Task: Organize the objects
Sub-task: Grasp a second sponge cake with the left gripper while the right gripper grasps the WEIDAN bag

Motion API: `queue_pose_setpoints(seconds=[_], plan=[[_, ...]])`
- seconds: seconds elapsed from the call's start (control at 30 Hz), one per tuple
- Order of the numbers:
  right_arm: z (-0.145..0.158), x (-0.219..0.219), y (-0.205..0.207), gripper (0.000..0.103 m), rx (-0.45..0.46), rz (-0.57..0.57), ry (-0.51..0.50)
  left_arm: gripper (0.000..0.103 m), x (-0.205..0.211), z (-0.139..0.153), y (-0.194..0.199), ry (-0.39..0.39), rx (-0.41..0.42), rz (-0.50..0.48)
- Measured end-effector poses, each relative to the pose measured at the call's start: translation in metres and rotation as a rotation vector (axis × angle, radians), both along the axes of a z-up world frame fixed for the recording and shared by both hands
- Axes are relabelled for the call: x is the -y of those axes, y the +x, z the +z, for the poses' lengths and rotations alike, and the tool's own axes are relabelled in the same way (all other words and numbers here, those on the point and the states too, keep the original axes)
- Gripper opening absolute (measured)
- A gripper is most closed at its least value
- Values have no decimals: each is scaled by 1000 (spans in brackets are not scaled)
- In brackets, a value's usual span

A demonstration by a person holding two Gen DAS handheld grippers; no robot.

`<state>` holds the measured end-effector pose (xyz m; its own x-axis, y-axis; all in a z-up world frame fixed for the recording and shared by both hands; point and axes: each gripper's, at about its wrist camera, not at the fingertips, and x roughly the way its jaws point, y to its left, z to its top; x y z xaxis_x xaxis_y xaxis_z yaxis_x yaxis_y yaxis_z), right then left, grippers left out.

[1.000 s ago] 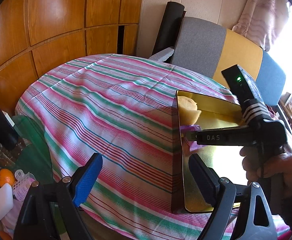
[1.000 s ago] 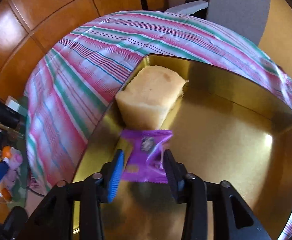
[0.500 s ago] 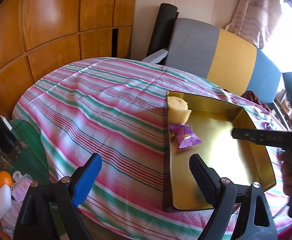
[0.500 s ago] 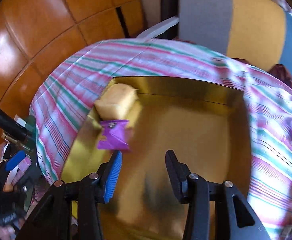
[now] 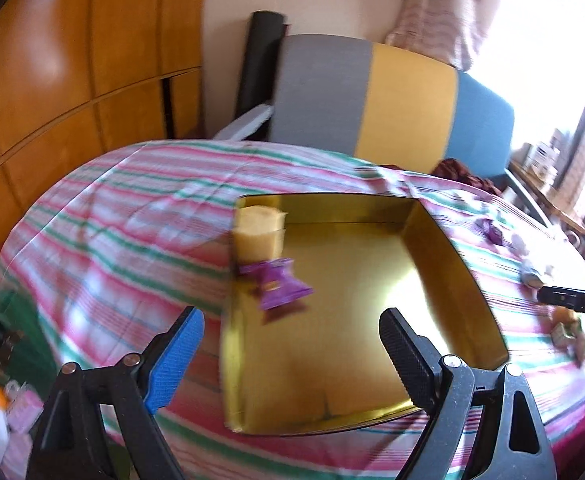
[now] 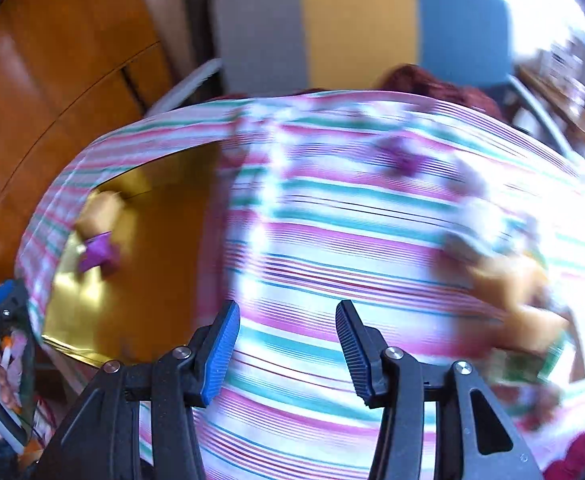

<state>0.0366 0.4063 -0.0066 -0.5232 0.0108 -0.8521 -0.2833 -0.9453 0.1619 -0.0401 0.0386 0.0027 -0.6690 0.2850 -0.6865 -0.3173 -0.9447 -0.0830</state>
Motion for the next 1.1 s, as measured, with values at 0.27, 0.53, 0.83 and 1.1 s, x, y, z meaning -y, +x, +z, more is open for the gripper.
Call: queue_pose_setpoints(seconds=[0.27,0.53,0.83,1.1], plan=[[2,-109,83,54,130,-127,109,93,-63,9,12,-21,-18,-162],[-35,-147,96,56,320,-18,192,93,-122,10,35,-44,-8,-326],[-61,-160,79,56,390,63,197,94,-163,6,50,-68,16,-437],[-70,-169,78,54,395,100,161,94,-198,0,58,-83,36,-530]])
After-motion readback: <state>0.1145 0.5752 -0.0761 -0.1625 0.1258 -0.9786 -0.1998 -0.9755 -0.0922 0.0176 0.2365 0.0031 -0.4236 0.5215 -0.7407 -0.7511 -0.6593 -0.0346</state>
